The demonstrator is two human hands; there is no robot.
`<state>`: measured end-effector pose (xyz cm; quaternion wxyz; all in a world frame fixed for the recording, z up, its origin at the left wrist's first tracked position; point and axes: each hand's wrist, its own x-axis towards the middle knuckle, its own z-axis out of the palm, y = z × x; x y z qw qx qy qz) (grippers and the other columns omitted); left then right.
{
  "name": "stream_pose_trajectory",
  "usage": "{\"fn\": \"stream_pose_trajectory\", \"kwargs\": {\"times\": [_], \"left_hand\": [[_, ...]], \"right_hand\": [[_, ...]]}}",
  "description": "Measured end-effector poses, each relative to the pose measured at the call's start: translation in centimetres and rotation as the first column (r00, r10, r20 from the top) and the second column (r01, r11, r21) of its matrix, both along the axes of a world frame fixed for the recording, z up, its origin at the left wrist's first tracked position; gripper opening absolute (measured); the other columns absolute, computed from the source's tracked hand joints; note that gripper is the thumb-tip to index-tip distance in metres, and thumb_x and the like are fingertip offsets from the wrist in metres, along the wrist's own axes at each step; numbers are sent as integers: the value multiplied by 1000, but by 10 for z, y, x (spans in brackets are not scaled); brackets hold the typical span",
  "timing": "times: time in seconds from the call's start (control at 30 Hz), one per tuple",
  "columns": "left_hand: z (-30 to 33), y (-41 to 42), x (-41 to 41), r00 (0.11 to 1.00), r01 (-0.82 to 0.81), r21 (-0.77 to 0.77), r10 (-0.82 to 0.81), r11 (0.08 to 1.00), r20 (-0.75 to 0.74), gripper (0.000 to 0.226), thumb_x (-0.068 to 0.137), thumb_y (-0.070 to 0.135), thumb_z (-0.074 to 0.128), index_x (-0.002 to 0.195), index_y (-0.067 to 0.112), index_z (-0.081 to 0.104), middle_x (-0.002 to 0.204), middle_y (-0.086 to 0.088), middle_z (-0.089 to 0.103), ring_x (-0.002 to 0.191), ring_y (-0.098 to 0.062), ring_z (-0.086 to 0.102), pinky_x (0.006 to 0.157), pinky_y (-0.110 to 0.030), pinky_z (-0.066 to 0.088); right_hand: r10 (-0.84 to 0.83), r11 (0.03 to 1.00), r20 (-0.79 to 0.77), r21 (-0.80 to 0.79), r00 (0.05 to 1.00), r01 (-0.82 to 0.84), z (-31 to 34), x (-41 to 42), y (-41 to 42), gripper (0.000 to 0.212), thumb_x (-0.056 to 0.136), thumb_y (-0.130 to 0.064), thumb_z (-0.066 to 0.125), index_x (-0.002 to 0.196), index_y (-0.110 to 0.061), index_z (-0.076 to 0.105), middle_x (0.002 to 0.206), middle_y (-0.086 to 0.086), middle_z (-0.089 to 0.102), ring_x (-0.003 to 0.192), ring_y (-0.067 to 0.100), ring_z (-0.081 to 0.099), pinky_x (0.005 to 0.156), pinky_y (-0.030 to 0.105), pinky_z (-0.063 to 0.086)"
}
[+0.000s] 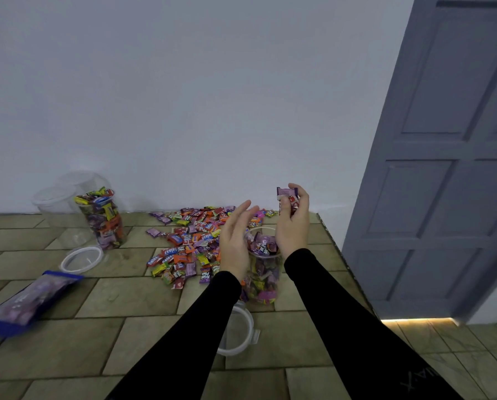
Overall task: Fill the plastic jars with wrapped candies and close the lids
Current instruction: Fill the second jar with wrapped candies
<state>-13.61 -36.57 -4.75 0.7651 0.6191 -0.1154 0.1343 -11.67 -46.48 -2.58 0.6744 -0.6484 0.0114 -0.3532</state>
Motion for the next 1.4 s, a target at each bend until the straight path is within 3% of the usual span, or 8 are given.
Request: {"fn": "stream_pose_trajectory", "kwargs": {"times": [0.2,0.5,0.7,0.8,0.9,1.13,1.23,1.4], "left_hand": [[-14,-4,0,926,117,-86,-140,989,-350,78,97,61,10,108,12,70,93,1,76,87,-9,70,74,-21,52],[-23,-15,4,928,44,-145,-94,988,-359,77,96,63,17,93,13,75,95,-8,76,97,-24,70,86,-34,55],[-29,-12,7,910,34,-97,-71,995,-408,100,70,91,29,117,12,68,110,-10,72,107,-23,66,103,-45,47],[-26,-11,5,910,36,-74,-63,997,-409,83,85,77,24,102,13,73,100,-10,74,101,-23,68,101,-44,48],[-26,-13,6,912,35,-73,-62,997,-407,77,92,69,21,88,14,75,92,-12,75,95,-26,69,98,-45,50],[-28,-12,8,921,19,-88,-52,996,-385,78,93,69,23,112,9,69,105,-10,73,104,-22,68,101,-45,48],[-29,-11,9,920,37,-65,-59,997,-388,85,85,78,25,122,12,64,109,-6,73,107,-19,66,103,-44,47],[-30,-12,9,919,42,-65,-64,997,-389,75,94,67,23,108,12,71,105,-8,74,105,-23,67,103,-47,46]], "right_hand": [[142,990,13,-18,990,-142,-2,-2,-6,20,99,-22,49,110,-38,49,103,-7,58,87,9,54,76,22,44],[344,918,-15,-205,939,-340,-12,-12,-18,28,93,-3,52,100,-30,52,94,-5,58,78,4,55,67,17,44],[399,893,-69,-196,914,-405,-14,-15,-19,21,74,-3,57,77,-23,50,77,-2,54,76,18,53,68,34,46],[361,871,-103,-317,927,-375,-16,-13,-20,30,64,-3,51,62,-33,47,75,-1,56,76,32,53,72,48,48],[357,858,-79,-367,931,-360,-16,-14,-18,15,59,-18,50,57,-31,43,78,5,59,82,34,56,72,42,45],[479,749,-145,-447,866,-489,-11,-17,-17,12,81,-22,55,91,-23,62,110,-1,65,110,13,59,93,32,48],[357,811,-85,-466,930,-353,-11,-19,-24,14,89,-28,51,98,-33,60,106,-12,59,106,6,55,94,31,47],[193,698,21,-706,981,-123,-19,-25,-38,17,85,-19,58,100,-13,64,96,-3,52,86,-1,48,77,11,37]]}}
